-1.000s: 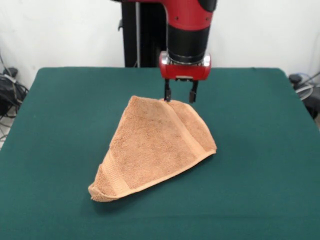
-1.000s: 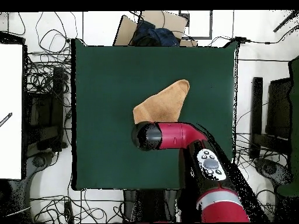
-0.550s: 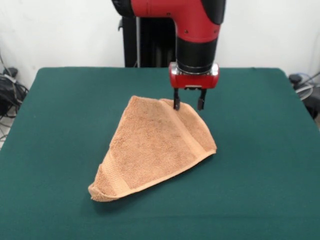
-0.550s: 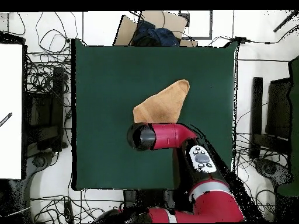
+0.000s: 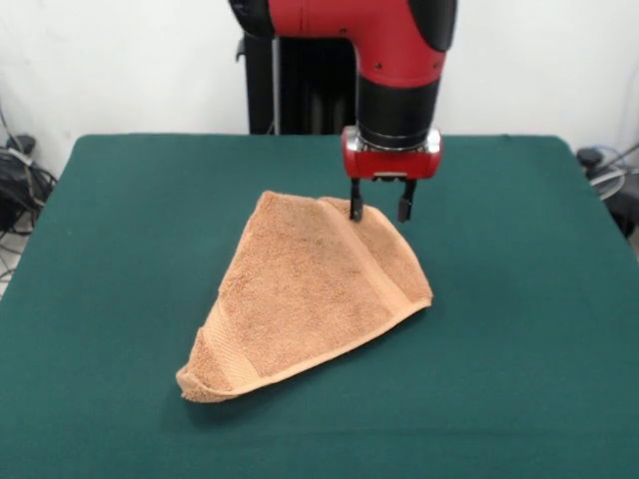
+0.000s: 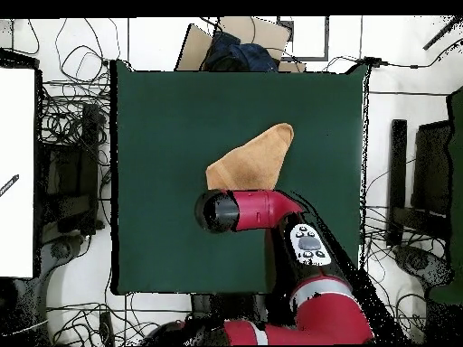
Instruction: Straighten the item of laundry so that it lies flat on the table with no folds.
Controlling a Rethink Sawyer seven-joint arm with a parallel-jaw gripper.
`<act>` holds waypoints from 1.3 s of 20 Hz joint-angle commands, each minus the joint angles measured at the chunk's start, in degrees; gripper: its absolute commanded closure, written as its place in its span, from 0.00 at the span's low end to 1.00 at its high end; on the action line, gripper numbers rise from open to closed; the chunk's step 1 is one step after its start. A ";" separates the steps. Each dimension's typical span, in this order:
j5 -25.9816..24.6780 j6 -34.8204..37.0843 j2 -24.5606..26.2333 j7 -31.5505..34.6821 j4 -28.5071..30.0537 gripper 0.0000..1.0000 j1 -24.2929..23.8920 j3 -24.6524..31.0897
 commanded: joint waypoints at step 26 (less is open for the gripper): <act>-0.11 -7.61 6.04 8.02 -5.30 1.00 2.61 -3.68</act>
